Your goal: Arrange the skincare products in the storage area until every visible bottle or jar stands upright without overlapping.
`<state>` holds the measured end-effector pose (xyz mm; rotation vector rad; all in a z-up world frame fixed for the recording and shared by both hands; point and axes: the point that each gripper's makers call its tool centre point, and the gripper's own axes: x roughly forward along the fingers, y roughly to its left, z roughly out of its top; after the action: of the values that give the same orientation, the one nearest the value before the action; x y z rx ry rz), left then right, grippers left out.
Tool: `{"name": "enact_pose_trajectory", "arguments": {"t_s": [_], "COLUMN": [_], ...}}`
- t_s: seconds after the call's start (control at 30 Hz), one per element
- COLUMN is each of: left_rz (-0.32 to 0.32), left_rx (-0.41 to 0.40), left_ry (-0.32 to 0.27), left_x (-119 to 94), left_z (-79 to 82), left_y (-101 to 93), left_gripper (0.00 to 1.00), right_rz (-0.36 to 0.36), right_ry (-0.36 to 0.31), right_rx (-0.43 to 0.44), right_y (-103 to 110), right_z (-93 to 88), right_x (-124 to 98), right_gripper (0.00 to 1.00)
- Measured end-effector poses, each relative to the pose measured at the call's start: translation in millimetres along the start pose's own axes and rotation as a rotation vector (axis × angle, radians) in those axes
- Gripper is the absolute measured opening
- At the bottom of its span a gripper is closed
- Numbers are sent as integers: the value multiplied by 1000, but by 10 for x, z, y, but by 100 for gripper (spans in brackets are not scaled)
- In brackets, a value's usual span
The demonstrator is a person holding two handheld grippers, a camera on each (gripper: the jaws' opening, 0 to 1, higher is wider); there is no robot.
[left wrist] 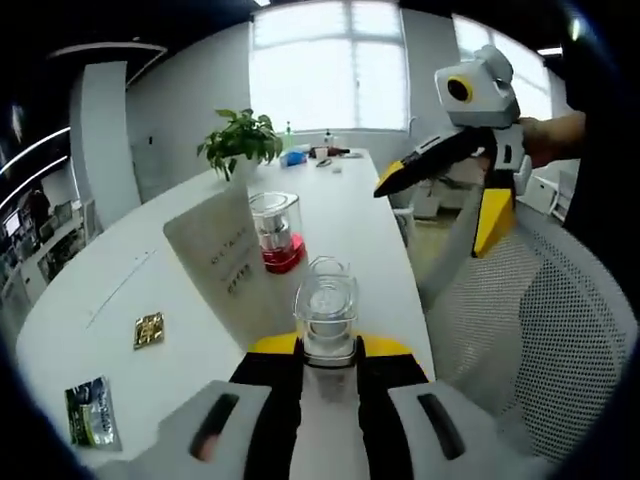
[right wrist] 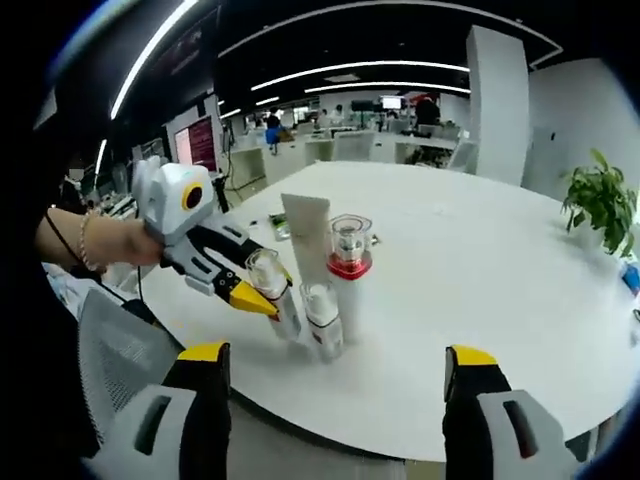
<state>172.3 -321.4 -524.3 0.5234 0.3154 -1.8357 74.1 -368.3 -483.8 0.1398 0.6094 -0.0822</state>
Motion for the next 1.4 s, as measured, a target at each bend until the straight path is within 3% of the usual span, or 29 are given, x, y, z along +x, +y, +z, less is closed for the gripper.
{"name": "enact_pose_trajectory", "arguments": {"t_s": [0.23, 0.3, 0.4, 1.4], "left_rz": [-18, -22, -24, -57], "left_rx": [34, 31, 32, -14], "left_ry": [-3, -9, -15, -32], "left_x": [108, 143, 189, 282], "left_z": [-39, -44, -48, -71], "left_y": [-3, -1, 3, -4], "left_gripper": [18, 18, 18, 17], "right_rz": [27, 56, 92, 63], "right_ry": [-15, -35, -31, -25], "right_rx": [63, 43, 88, 74], "right_y": [20, 57, 75, 66], "right_z": [-97, -56, -84, -102], "right_x": [27, 43, 109, 161], "right_gripper": [99, 99, 99, 98]}}
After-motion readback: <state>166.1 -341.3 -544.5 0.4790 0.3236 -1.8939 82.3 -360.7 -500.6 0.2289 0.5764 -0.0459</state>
